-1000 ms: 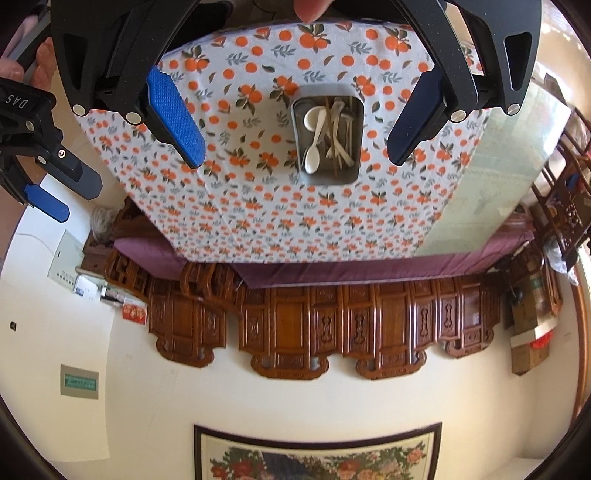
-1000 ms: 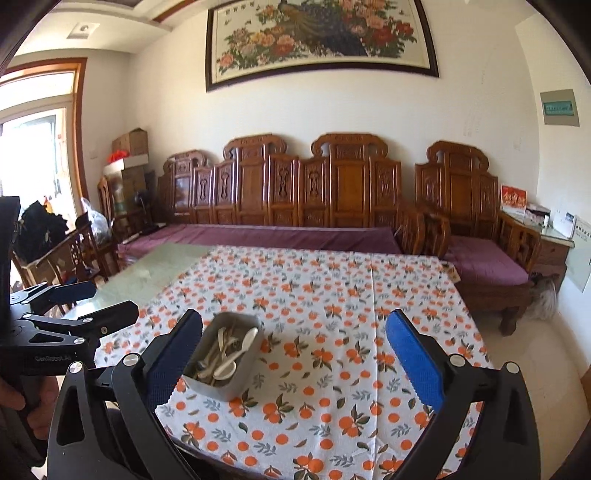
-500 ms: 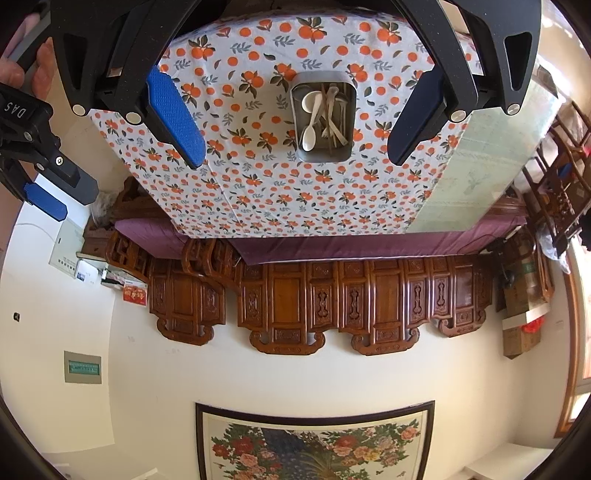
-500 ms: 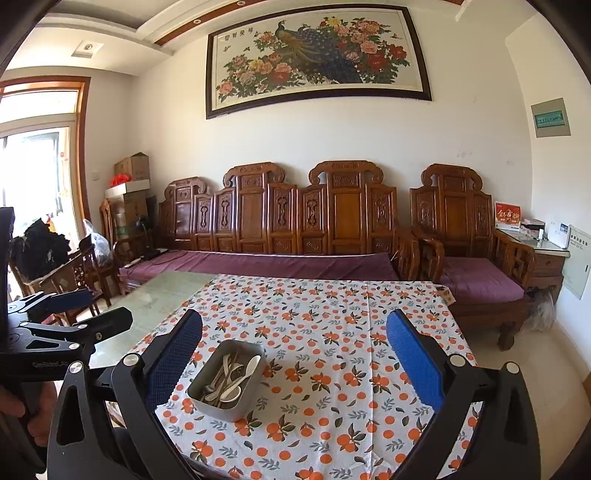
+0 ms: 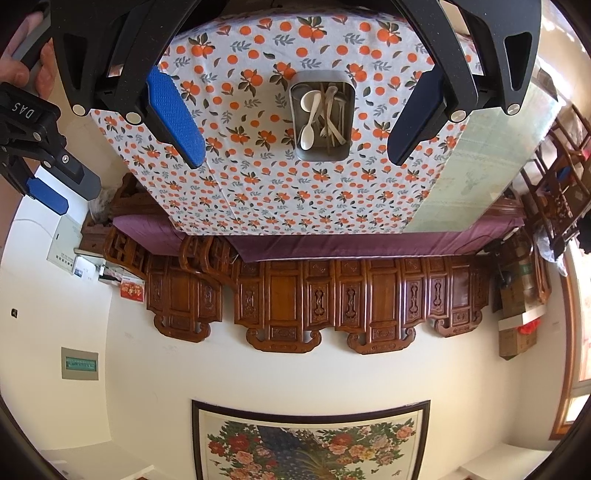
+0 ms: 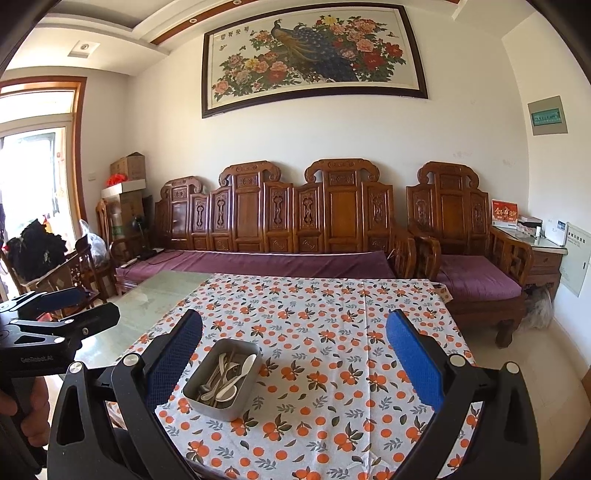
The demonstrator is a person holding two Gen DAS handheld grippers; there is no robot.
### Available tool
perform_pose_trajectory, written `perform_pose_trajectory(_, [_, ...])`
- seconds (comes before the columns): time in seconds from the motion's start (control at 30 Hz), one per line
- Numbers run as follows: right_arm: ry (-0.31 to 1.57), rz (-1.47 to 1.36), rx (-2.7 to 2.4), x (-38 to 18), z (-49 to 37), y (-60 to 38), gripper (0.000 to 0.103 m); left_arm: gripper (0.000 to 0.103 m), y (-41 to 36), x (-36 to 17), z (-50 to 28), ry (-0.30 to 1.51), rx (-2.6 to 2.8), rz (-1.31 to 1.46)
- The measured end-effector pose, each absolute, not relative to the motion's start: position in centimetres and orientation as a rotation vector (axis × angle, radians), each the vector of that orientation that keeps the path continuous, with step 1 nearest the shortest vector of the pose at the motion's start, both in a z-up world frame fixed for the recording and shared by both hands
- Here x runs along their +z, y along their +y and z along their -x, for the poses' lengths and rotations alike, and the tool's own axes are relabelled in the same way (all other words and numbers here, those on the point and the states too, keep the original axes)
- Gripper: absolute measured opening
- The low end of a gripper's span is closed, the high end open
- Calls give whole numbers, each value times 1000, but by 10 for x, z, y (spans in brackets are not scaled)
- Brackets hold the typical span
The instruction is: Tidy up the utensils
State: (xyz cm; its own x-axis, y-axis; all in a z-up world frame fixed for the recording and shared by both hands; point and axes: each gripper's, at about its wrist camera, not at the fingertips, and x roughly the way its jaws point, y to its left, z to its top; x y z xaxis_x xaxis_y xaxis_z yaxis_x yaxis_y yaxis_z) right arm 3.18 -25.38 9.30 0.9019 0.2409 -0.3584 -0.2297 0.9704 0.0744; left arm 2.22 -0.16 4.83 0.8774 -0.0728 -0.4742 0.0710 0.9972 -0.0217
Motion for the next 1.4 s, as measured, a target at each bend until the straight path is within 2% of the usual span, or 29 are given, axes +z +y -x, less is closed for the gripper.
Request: perform_pose_trajectory(1.4, [379, -30, 244, 90, -33, -253, 100, 95, -5, 48, -24, 490, -68, -1])
